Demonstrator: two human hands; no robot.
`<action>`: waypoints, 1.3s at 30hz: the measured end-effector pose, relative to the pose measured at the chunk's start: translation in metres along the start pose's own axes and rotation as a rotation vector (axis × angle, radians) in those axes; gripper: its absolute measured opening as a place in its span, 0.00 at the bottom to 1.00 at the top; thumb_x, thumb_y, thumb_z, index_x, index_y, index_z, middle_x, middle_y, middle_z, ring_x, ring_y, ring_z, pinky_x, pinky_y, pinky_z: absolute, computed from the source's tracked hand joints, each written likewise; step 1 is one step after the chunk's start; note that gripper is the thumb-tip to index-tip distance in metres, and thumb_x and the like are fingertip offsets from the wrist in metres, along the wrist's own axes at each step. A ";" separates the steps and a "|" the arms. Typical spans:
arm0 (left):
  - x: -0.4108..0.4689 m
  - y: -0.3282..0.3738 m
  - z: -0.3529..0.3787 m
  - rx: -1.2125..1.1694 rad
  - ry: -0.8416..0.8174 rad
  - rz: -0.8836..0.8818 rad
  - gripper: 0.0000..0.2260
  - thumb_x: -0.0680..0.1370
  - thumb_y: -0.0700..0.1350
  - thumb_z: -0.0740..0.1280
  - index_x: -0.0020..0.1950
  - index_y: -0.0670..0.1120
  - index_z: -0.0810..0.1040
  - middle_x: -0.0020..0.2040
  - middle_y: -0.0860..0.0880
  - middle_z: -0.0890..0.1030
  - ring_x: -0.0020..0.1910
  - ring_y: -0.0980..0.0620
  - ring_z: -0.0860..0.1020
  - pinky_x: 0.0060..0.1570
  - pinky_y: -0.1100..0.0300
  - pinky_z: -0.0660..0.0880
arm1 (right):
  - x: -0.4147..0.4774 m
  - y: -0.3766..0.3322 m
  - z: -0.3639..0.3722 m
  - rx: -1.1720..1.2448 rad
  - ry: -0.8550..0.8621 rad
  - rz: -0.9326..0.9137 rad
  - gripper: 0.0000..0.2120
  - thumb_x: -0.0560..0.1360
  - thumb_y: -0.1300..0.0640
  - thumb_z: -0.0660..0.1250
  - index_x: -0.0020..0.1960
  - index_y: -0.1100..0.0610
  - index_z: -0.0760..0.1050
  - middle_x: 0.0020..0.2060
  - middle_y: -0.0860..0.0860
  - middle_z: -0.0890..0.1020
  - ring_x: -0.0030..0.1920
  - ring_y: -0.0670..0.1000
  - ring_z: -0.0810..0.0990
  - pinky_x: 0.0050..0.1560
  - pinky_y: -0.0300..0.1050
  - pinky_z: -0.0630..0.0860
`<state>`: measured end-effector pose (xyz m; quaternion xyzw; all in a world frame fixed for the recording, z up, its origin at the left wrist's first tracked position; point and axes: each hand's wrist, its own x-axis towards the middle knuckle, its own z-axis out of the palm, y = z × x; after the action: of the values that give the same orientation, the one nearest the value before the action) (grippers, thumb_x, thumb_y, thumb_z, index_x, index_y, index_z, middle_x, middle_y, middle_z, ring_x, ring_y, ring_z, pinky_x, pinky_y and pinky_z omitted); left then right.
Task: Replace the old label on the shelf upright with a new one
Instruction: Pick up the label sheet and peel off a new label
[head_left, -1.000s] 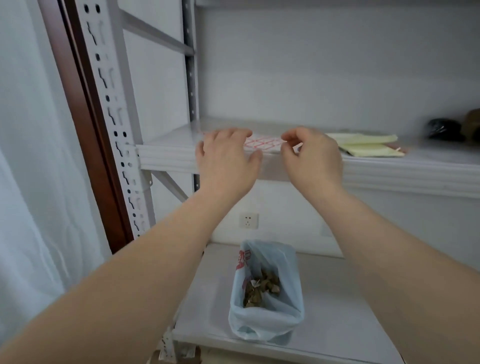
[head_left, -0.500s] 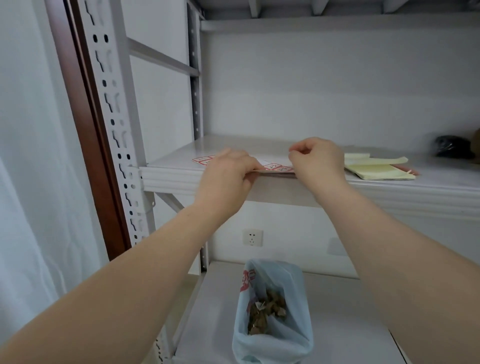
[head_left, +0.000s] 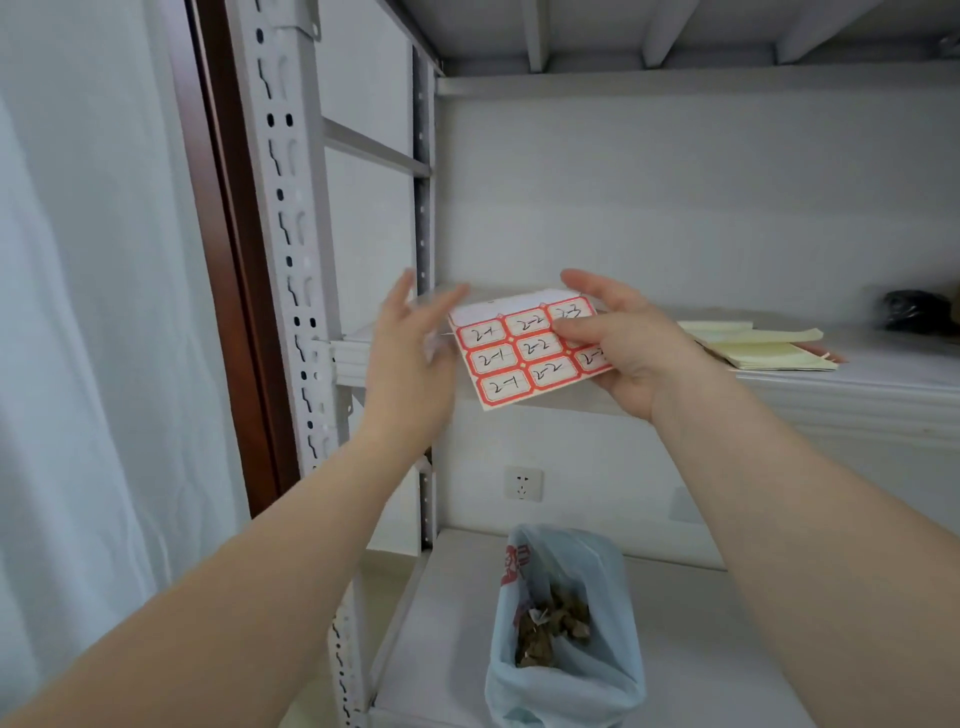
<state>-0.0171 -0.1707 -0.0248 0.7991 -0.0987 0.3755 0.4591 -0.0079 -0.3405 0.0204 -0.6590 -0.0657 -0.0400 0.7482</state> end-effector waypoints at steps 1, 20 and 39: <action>0.001 0.005 -0.007 -0.160 0.025 -0.195 0.23 0.78 0.33 0.60 0.68 0.56 0.73 0.73 0.51 0.65 0.71 0.54 0.65 0.72 0.51 0.61 | -0.001 0.002 0.000 0.000 0.008 -0.035 0.23 0.74 0.71 0.65 0.63 0.49 0.74 0.49 0.54 0.82 0.36 0.50 0.84 0.39 0.43 0.82; 0.010 0.018 -0.018 0.068 0.032 -0.132 0.21 0.74 0.43 0.71 0.66 0.56 0.74 0.72 0.50 0.65 0.68 0.50 0.69 0.61 0.54 0.74 | -0.003 0.017 0.004 -0.073 -0.089 -0.189 0.20 0.69 0.69 0.71 0.56 0.54 0.73 0.44 0.56 0.85 0.42 0.56 0.85 0.43 0.51 0.80; 0.007 0.044 0.008 0.211 -0.021 0.094 0.06 0.75 0.44 0.68 0.51 0.48 0.81 0.49 0.54 0.83 0.52 0.54 0.77 0.53 0.61 0.71 | -0.005 0.021 0.010 -0.175 -0.206 -0.330 0.25 0.72 0.73 0.67 0.59 0.48 0.75 0.44 0.52 0.85 0.36 0.47 0.83 0.38 0.41 0.78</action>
<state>-0.0304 -0.2000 0.0069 0.8413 -0.1009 0.3965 0.3533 -0.0099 -0.3284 0.0006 -0.7023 -0.2453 -0.1001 0.6607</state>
